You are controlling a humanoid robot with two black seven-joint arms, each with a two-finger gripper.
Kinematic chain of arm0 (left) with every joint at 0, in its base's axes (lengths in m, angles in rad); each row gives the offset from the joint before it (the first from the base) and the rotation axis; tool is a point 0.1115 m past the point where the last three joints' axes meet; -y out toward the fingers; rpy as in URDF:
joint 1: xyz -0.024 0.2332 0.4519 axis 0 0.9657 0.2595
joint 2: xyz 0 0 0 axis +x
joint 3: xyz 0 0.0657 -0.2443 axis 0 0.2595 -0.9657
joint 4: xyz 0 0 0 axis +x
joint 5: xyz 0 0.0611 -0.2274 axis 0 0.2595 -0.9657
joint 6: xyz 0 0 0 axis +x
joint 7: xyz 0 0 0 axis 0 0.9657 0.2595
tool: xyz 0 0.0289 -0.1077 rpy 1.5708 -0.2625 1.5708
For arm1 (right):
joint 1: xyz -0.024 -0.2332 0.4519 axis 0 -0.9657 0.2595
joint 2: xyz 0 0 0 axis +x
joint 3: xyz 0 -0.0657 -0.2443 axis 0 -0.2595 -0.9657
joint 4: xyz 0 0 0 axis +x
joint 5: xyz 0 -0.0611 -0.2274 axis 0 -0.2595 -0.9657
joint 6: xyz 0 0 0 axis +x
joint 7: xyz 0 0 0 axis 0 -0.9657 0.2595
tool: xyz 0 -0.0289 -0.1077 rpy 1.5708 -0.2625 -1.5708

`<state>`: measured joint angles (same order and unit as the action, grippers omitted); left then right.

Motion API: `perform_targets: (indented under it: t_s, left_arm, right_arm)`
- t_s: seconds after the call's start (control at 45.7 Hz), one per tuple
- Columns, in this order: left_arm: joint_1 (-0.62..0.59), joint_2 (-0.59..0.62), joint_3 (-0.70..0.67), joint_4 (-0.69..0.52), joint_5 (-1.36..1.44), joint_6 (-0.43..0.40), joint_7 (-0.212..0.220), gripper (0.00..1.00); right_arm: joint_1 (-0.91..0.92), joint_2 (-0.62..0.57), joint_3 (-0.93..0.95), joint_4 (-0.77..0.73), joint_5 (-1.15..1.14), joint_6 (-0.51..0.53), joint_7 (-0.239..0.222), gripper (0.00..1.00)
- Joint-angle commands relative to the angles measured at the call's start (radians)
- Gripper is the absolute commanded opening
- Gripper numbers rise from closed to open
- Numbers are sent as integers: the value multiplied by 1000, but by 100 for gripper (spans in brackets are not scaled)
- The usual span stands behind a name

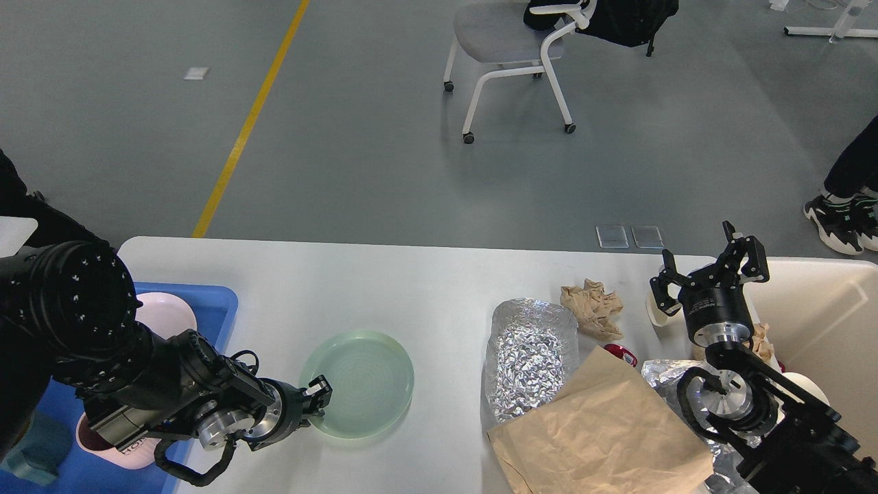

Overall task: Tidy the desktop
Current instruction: 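Grasp the rim of the pale green plate with the left gripper, then lift the pale green plate with the left gripper toward the tray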

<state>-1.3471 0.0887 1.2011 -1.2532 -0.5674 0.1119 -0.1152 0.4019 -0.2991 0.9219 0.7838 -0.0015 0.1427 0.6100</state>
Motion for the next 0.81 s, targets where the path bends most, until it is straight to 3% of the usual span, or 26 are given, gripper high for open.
perform_targets:
  t_s: [0.0,0.372,0.657,0.788]
  left_arm:
    - [-3,2,0,0,0,-15,0,19]
    - [-4,5,6,-3,0,-15,2,0]
    - [-23,14,9,-17,0,-18,6,0]
    - [-69,29,11,-48,1,-20,32,0]
  right_arm:
    - [0,0,0,0,0,0,-1,100]
    - [0,0,0,0,0,0,1,100]
    - [0,0,0,0,0,0,1,100]
    - [0,0,0,0,0,0,1,100]
